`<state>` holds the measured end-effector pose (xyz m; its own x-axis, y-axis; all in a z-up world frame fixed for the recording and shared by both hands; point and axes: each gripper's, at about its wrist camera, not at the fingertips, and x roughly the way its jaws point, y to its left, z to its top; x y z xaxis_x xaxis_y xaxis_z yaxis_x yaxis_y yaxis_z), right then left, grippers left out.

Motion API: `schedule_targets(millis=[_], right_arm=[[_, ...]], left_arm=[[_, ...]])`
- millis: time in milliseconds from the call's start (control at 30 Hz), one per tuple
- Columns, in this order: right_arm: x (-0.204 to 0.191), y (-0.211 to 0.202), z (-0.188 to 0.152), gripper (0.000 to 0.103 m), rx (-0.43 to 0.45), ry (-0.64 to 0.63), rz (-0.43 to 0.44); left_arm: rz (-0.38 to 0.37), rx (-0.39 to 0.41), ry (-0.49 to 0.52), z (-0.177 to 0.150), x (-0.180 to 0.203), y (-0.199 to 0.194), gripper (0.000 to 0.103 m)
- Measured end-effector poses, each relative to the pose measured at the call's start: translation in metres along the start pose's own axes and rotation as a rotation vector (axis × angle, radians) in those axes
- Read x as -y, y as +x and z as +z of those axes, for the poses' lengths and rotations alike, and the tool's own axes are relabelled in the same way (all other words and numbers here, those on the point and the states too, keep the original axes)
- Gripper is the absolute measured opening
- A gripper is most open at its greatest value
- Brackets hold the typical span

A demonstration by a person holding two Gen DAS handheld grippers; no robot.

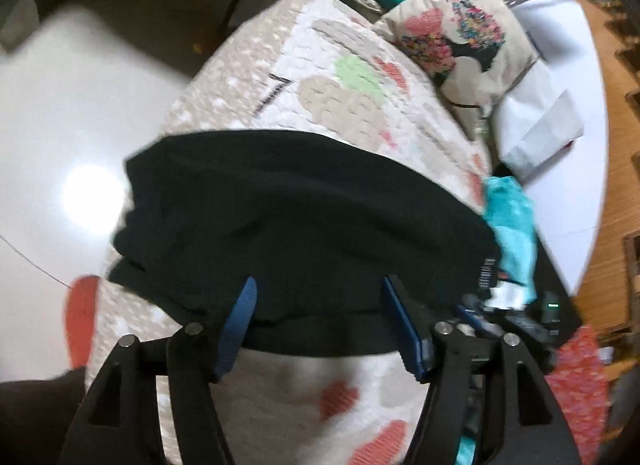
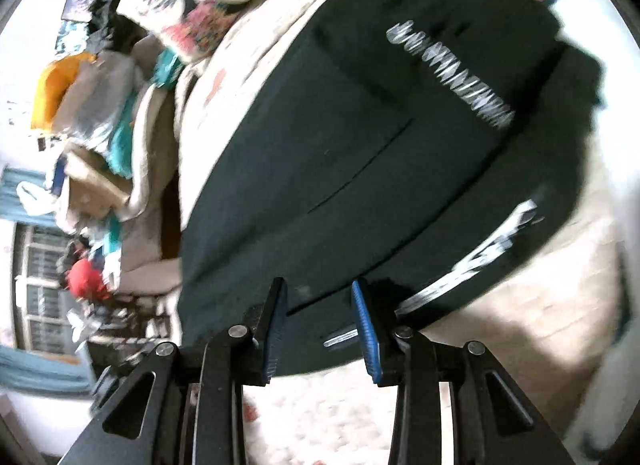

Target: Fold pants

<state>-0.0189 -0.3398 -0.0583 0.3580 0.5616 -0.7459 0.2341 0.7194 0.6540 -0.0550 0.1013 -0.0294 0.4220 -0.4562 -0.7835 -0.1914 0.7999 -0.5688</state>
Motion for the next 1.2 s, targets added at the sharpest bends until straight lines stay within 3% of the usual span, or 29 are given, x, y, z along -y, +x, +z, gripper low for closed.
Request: schedule_targets(millis=[100,300,333,367,400,433,500,700,800,900,967,1033,1200], right_arm=[[0.009,-0.005,0.003,0.038,0.022,0.034,-0.021],[0.005,0.008,0.014,0.038,0.074,0.052,-0.081],[0.004,0.009,0.015,0.038,0.091,0.054,-0.081],[0.003,0.009,0.016,0.035,0.099,0.047,-0.081],[0.003,0.008,0.016,0.028,0.105,0.036,-0.090],[0.004,0.005,0.015,0.016,0.108,0.029,-0.105],[0.009,-0.003,0.012,0.005,0.115,0.036,-0.092],[0.007,-0.040,0.000,0.001,0.180,0.012,-0.128],[0.004,-0.050,-0.003,0.003,0.183,-0.014,-0.097],[0.008,-0.048,0.001,0.007,0.162,0.043,-0.024],[0.012,-0.045,0.005,0.034,0.164,0.082,-0.015],[0.019,-0.044,0.009,0.046,0.179,0.114,-0.015],[0.035,-0.028,0.017,0.046,0.148,0.195,0.017]], left_arm=[[0.079,-0.001,0.049,-0.001,0.006,0.008,0.064],[0.262,-0.056,0.247,-0.019,0.026,0.037,0.063],[0.317,-0.067,0.288,-0.024,0.028,0.041,0.040],[0.359,-0.071,0.327,-0.028,0.029,0.043,0.027],[0.356,-0.064,0.340,-0.029,0.030,0.041,0.026],[0.347,-0.063,0.341,-0.030,0.030,0.037,0.019],[0.336,-0.071,0.342,-0.032,0.028,0.032,0.012],[0.313,-0.081,0.326,-0.036,0.021,0.019,0.008],[0.324,-0.090,0.300,-0.034,0.016,0.018,0.008],[0.320,-0.084,0.296,-0.034,0.016,0.017,0.008],[0.323,-0.083,0.302,-0.035,0.020,0.019,0.008],[0.321,-0.087,0.298,-0.035,0.020,0.021,0.008],[0.322,-0.101,0.281,-0.032,0.020,0.027,0.008]])
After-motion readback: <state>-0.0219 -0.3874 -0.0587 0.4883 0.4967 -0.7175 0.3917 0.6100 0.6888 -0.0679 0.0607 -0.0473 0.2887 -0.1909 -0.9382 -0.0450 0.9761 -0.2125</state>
